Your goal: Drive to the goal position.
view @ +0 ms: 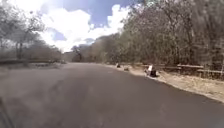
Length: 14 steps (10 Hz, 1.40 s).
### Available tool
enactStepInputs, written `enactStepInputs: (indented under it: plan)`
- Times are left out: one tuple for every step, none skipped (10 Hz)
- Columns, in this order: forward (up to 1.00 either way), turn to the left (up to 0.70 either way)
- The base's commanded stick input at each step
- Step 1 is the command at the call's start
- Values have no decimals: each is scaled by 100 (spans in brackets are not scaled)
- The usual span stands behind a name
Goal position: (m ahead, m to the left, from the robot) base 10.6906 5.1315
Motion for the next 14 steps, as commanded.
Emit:
enactStepInputs:
  plan:
    - [70,0]
    - [70,0]
    - [70,0]
    - [70,0]
    - [70,0]
    - [70,0]
    - [70,0]
    - [70,0]
    - [70,0]
    - [70,0]
    - [70,0]
    - [70,0]
    - [70,0]
    - [70,0]
